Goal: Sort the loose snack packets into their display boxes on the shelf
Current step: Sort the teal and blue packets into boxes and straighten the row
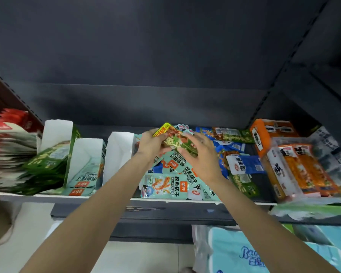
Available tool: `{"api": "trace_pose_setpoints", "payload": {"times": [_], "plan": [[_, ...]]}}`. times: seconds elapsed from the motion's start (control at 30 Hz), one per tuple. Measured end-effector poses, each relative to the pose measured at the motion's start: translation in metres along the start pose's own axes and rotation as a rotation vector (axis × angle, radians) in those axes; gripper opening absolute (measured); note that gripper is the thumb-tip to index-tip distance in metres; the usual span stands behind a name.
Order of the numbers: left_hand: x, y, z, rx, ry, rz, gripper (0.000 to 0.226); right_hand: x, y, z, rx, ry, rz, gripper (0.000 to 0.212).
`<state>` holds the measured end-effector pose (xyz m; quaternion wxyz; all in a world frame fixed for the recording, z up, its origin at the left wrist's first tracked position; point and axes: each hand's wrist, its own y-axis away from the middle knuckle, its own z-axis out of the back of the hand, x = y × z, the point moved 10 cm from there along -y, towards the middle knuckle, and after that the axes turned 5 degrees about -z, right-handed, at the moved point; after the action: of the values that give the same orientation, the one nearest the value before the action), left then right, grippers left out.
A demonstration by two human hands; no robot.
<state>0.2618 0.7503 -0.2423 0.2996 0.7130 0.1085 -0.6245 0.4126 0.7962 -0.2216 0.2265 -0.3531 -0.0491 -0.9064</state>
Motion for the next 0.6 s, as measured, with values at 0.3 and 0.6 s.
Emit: {"api": "trace_pose_setpoints", "payload": {"times": [0.3,0.6], "plan": [[-0.068,0.019,0.206,-0.264,-0.027,-0.326,0.018,0.111,-0.005,-0.095,0.095,-0.928,-0.501,0.066],[-0.101,0.026,0.344,-0.215,-0.568,-0.427,0.038,0.315,0.018,-0.122,-0.208,0.079,0.305,0.027]]}}
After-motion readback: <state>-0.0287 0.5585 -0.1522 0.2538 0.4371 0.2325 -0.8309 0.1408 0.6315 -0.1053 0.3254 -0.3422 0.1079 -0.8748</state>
